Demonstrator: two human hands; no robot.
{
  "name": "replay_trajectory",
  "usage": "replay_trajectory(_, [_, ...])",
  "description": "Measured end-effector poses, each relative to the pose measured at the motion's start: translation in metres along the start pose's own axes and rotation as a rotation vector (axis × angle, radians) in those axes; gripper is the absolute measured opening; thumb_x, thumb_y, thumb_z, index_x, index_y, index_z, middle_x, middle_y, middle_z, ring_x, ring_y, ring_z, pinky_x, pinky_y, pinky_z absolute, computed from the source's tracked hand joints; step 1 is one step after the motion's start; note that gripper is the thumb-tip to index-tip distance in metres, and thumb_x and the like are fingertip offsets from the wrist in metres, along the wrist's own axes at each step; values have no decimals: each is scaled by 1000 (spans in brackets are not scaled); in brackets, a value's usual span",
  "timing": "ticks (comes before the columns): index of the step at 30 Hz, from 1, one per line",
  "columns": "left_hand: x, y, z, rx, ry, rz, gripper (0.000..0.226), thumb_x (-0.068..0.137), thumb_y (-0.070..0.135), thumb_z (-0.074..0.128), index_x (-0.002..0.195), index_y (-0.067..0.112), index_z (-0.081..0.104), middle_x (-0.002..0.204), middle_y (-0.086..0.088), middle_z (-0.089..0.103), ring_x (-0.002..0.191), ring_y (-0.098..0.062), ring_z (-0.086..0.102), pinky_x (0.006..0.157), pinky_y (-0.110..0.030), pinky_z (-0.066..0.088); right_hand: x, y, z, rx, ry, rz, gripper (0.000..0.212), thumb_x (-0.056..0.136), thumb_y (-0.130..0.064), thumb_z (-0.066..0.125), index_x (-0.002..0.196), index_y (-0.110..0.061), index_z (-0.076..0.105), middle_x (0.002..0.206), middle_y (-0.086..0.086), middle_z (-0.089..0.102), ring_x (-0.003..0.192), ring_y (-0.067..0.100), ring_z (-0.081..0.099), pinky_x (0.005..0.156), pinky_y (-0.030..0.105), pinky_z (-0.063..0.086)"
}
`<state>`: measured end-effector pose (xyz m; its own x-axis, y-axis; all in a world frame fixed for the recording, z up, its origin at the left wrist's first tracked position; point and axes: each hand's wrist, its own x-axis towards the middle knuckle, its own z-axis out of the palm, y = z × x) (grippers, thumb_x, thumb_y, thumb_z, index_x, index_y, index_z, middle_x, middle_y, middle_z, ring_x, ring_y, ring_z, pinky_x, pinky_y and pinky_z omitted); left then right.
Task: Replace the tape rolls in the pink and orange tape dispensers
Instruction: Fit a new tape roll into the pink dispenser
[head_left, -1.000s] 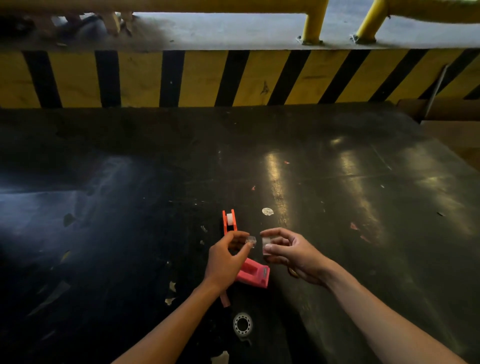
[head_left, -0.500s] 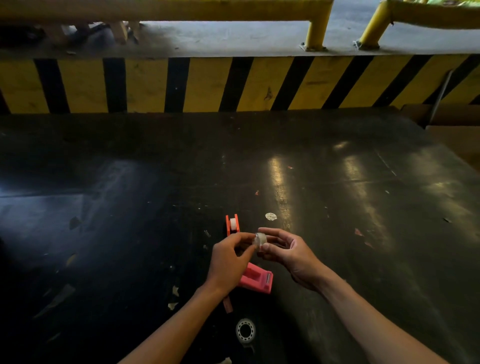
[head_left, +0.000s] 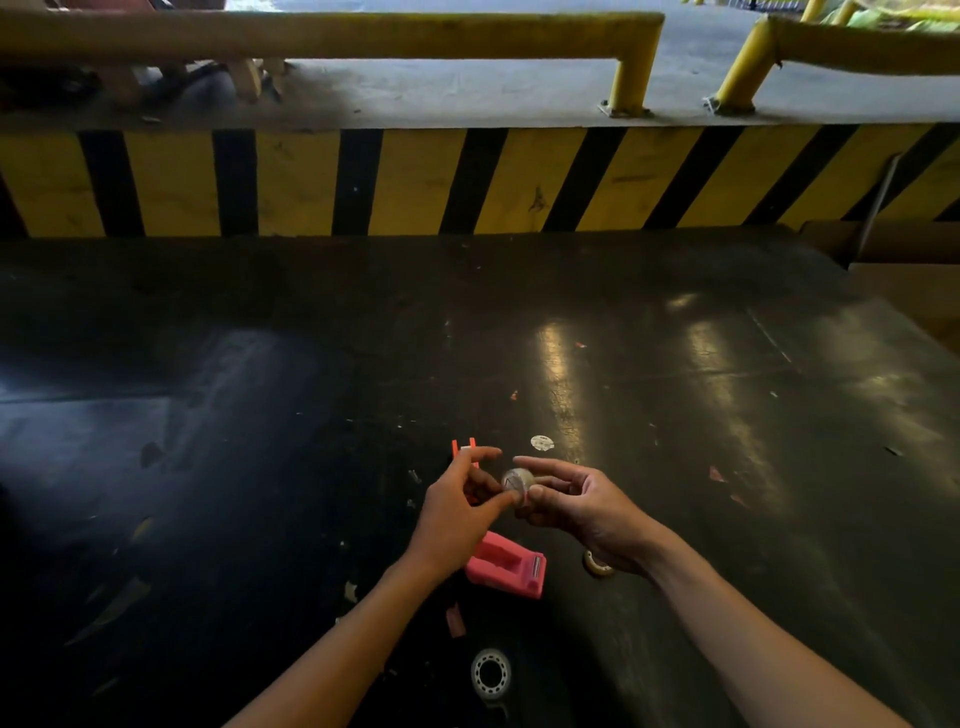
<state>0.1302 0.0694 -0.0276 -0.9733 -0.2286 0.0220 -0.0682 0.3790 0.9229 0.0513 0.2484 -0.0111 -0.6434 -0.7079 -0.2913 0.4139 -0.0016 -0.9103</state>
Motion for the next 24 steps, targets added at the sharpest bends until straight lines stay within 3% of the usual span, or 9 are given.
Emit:
replay_trajectory(3, [5, 5, -12, -12, -151, -85, 40, 87, 26, 74, 125, 30, 61, 111, 1, 62, 97, -11, 64, 84, -27, 56, -3, -9, 0, 48, -20, 52, 46, 87, -2, 63, 130, -4, 47, 99, 19, 71, 86, 27, 69, 82, 36, 57])
replay_trajectory(7, [6, 13, -21, -124, -245, -91, 29, 91, 21, 68, 119, 30, 65, 119, 8, 63, 109, -5, 63, 92, -29, 55, -6, -17, 0, 99, -47, 75, 51, 82, -7, 67, 127, -8, 43, 93, 20, 71, 83, 28, 68, 80, 36, 57])
replay_trajectory(12, [8, 16, -20, -226, -203, -98, 28, 88, 16, 71, 114, 24, 67, 117, 2, 70, 110, -7, 67, 97, -37, 56, -6, -19, -1, 79, -80, 66, 48, 84, -9, 70, 126, -10, 49, 102, 24, 71, 90, 32, 70, 81, 38, 59])
replay_trajectory(21, [6, 9, -12, -297, -71, -131, 27, 80, 11, 78, 104, 17, 70, 107, -8, 73, 104, -20, 71, 94, -49, 57, -3, -11, 5, -174, 91, -62, 36, 85, -17, 72, 113, 0, 59, 109, 35, 65, 95, 37, 67, 93, 55, 51])
replay_trajectory(24, [5, 10, -11, -291, -74, -130, 27, 81, 8, 77, 105, 15, 70, 107, -7, 74, 103, -18, 71, 94, -47, 57, -2, -9, 8, -258, 139, -125, 26, 86, -6, 70, 108, 2, 60, 106, 37, 63, 91, 39, 67, 89, 58, 52])
